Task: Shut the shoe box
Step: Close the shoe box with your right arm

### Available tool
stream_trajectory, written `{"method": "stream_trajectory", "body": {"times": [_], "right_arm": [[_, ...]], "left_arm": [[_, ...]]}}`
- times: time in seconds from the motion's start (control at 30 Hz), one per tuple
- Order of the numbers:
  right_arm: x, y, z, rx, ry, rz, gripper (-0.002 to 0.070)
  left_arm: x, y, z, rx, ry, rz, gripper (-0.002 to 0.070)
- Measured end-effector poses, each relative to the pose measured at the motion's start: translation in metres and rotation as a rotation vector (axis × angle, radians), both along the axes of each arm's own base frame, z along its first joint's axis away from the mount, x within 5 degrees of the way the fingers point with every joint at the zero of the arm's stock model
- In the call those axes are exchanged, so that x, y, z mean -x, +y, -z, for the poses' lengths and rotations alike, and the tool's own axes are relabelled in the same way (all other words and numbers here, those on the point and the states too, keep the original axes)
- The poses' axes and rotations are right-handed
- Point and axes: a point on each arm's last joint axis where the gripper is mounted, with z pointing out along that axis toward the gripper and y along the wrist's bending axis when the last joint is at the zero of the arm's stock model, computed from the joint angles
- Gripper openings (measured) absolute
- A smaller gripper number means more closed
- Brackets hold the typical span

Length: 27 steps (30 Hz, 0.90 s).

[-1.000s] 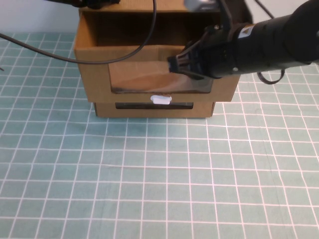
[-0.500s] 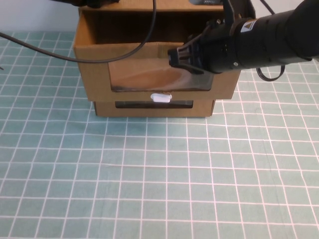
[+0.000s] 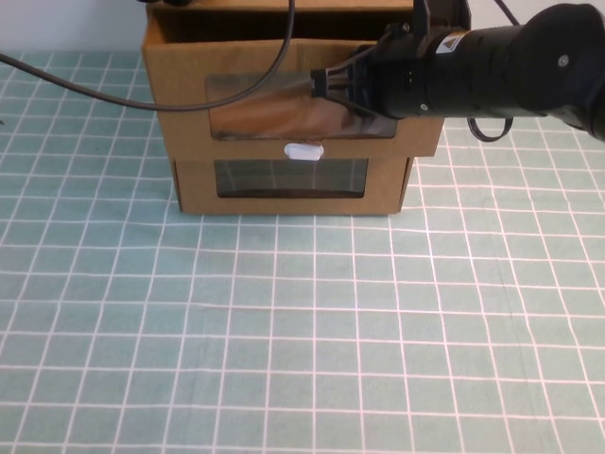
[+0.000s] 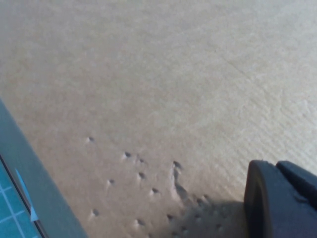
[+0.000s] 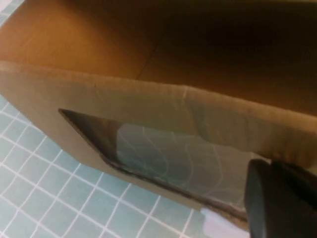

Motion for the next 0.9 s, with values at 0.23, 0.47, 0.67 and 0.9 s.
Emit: {"method": "stream_trajectory", "body": {"times": [0.23, 0.47, 0.67, 0.9], "right_arm": [[-0.009, 0.002, 0.003, -0.031, -0.033, 0.037, -0.0012], [-0.005, 0.008, -0.012, -0.026, 0.044, -0.045, -0.0012], [-0.008, 0.008, -0.02, -0.039, -0.008, -0.034, -0.0012], [-0.018, 0.01, -0.014, -0.057, -0.043, 0.005, -0.0012]], "left_arm": [[0.0, 0.0, 0.0, 0.0, -0.001, -0.001, -0.0005], [0.0, 0.0, 0.0, 0.0, 0.0, 0.0, -0.0005], [0.0, 0.0, 0.0, 0.004, 0.004, -0.003, -0.0005], [0.0, 0.0, 0.0, 0.003, 0.004, -0.004, -0.0005]]}}
